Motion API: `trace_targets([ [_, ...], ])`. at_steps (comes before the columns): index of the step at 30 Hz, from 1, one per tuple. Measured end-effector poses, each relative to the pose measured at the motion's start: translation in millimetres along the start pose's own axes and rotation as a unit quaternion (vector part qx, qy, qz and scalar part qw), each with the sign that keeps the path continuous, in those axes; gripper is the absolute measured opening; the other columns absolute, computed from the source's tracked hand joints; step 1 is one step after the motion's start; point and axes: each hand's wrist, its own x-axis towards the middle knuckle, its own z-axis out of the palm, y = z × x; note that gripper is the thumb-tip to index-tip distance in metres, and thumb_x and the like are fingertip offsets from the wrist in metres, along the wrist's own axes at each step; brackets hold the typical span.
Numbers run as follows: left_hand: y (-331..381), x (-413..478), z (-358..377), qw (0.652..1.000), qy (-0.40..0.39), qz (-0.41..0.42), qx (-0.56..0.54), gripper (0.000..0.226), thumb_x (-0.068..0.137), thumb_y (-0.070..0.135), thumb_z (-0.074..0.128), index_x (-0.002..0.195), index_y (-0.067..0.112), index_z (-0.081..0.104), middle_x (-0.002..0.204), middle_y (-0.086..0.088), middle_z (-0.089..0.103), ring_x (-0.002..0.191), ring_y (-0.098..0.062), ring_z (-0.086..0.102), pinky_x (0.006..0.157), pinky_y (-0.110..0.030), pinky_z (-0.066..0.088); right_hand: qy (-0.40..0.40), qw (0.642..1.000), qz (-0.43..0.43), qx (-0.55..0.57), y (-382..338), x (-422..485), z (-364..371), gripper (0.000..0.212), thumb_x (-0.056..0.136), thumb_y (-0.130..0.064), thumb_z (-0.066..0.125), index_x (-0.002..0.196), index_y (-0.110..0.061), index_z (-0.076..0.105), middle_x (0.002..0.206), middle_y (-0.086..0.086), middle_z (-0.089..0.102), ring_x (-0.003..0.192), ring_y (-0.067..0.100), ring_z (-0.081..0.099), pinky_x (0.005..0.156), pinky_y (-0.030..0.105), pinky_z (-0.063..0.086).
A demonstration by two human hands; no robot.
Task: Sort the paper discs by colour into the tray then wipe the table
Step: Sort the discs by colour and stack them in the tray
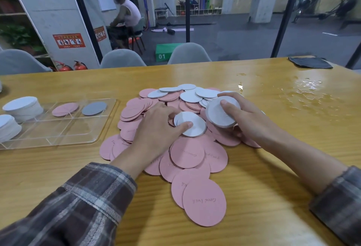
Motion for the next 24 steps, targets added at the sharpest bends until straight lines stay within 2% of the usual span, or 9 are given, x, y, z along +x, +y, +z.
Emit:
trace_targets([
  [3,2.0,-1.4,-0.2,1.0,0.008,0.004,0.003,0.02,0.085,0.047,0.08,0.099,0.034,0.076,0.092,0.008,0.058,0.085,0.0,0.05,0.077,-0.031,0.043,0.005,1.0,-0.002,0.003,1.6,1.4,0.3,0.022,0.106,-0.044,0.048,0.124,-0.043,0.06,0.105,0.001,0.059,0.07,0.025,0.051,0.052,0.031,0.042],
  [6,0.0,-1.9,2.1,1.0,-0.001,0.006,0.015,0.019,0.088,0.042,0.077,0.088,0.024,0.075,0.088,0.005,0.057,0.085,-0.01,0.055,0.081,-0.039,0.049,0.01,1.0,-0.005,-0.004,3.3,2.3,-0.1,0.022,0.105,-0.045,0.047,0.124,-0.044,0.06,0.106,-0.001,0.059,0.073,0.023,0.055,0.053,0.03,0.043],
  [8,0.5,-1.5,1.5,1.0,0.005,0.002,-0.011,0.013,0.089,0.034,0.078,0.09,0.021,0.078,0.089,0.001,0.063,0.084,-0.015,0.059,0.081,-0.039,0.05,0.013,1.0,-0.008,-0.005,3.7,3.0,0.4,0.023,0.105,-0.046,0.047,0.124,-0.045,0.06,0.11,-0.001,0.06,0.078,0.022,0.057,0.056,0.029,0.044],
  [10,2.5,-1.2,-0.5,0.998,0.016,-0.009,-0.056,0.007,0.088,0.025,0.081,0.095,0.024,0.081,0.087,0.003,0.069,0.078,-0.011,0.061,0.075,-0.029,0.048,0.015,1.0,-0.011,-0.01,4.8,4.1,0.2,0.022,0.105,-0.047,0.048,0.124,-0.047,0.06,0.113,-0.002,0.06,0.084,0.021,0.059,0.06,0.029,0.044],
  [13,2.5,-2.3,-2.9,0.993,0.036,-0.03,-0.108,0.016,0.085,0.017,0.084,0.099,0.023,0.081,0.086,0.011,0.07,0.07,-0.003,0.061,0.065,-0.01,0.044,0.013,1.0,-0.014,-0.011,5.2,4.7,1.1,0.022,0.105,-0.047,0.047,0.123,-0.048,0.06,0.115,0.0,0.06,0.087,0.022,0.059,0.065,0.032,0.045],
  [15,4.2,-2.9,-3.5,0.989,0.054,-0.028,-0.135,0.022,0.083,0.012,0.085,0.102,0.024,0.079,0.093,0.012,0.071,0.069,0.001,0.06,0.065,-0.008,0.045,0.01,1.0,-0.015,0.008,4.1,3.1,1.3,0.023,0.106,-0.044,0.046,0.124,-0.044,0.06,0.115,0.006,0.06,0.083,0.026,0.055,0.067,0.036,0.045],
  [17,6.7,-2.6,-4.6,0.981,0.069,-0.028,-0.18,0.027,0.082,0.009,0.086,0.104,0.023,0.079,0.099,0.009,0.073,0.07,0.002,0.062,0.067,-0.009,0.049,0.009,1.0,-0.017,0.014,2.4,1.6,1.5,0.025,0.108,-0.042,0.043,0.125,-0.039,0.061,0.115,0.009,0.06,0.082,0.028,0.052,0.069,0.04,0.043],
  [21,9.3,0.1,-8.0,0.962,0.065,-0.035,-0.261,0.019,0.082,0.013,0.087,0.097,0.021,0.081,0.084,0.005,0.078,0.08,-0.009,0.073,0.076,-0.022,0.06,0.021,0.999,-0.03,-0.005,3.1,2.1,1.1,0.028,0.109,-0.043,0.039,0.125,-0.04,0.061,0.121,0.009,0.061,0.087,0.028,0.055,0.073,0.045,0.049],
  [24,9.5,2.6,-10.4,0.952,0.021,-0.046,-0.303,0.007,0.089,0.013,0.08,0.096,0.015,0.081,0.087,0.003,0.08,0.08,-0.008,0.073,0.074,-0.028,0.062,0.022,0.998,-0.047,-0.029,5.8,3.0,0.2,0.029,0.109,-0.043,0.038,0.127,-0.041,0.06,0.122,0.0,0.062,0.101,0.022,0.061,0.091,0.051,0.053],
])
